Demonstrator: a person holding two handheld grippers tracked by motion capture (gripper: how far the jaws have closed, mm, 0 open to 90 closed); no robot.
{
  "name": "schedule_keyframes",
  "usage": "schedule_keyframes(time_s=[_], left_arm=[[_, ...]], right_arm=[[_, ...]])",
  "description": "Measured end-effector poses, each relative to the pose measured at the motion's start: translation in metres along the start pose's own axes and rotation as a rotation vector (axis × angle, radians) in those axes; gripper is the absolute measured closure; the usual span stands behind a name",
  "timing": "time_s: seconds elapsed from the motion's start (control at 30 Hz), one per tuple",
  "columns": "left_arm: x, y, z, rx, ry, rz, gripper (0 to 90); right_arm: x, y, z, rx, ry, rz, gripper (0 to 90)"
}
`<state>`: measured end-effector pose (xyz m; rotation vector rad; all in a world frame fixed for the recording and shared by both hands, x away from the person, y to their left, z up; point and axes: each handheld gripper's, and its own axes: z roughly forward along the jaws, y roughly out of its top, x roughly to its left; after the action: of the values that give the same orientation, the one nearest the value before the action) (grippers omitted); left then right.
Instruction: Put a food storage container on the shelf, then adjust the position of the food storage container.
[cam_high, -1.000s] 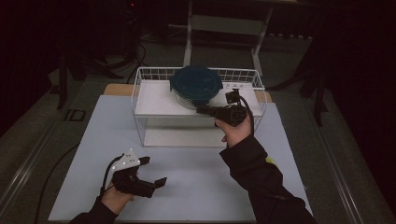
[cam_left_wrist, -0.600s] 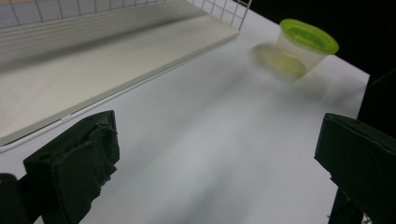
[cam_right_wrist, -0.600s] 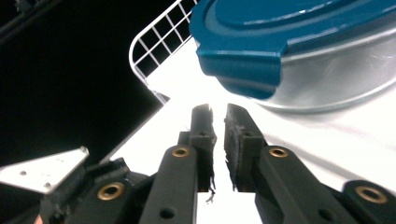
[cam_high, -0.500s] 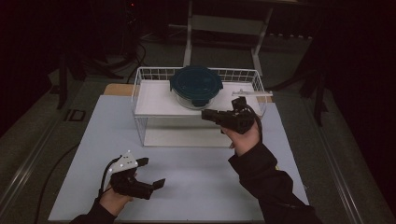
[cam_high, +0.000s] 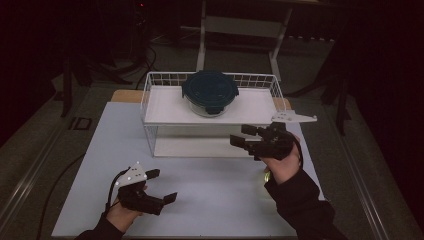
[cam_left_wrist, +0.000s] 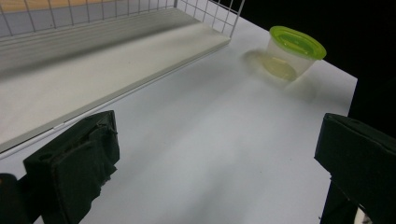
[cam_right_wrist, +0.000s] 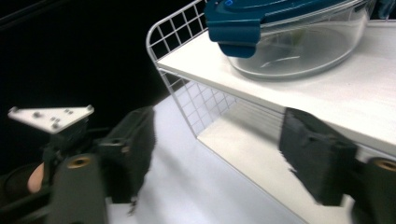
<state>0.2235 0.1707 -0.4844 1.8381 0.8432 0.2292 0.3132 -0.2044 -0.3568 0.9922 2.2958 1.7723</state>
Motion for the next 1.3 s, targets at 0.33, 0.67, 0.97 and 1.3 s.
schedule_keyframes(time_s=[0.33, 0.67, 0.97, 1.3], left_arm=[[-0.001, -0.002, 0.004, 0.009, -0.012, 0.015, 0.0], [-0.001, -0.002, 0.005, 0.01, -0.017, 0.011, 0.0], [-0.002, -0.003, 0.007, 0.017, -0.02, 0.016, 0.0], [-0.001, -0.002, 0.007, 0.012, -0.023, 0.017, 0.0]], right_arm=[[-0.02, -0.037, -0.033, -0.012, -0.064, -0.021, 17.2], [-0.046, -0.074, -0.074, -0.029, -0.153, 0.026, 14.5], [-0.059, -0.104, -0.115, -0.011, -0.238, 0.051, 22.0], [-0.076, -0.135, -0.138, 0.067, -0.355, 0.091, 50.7]])
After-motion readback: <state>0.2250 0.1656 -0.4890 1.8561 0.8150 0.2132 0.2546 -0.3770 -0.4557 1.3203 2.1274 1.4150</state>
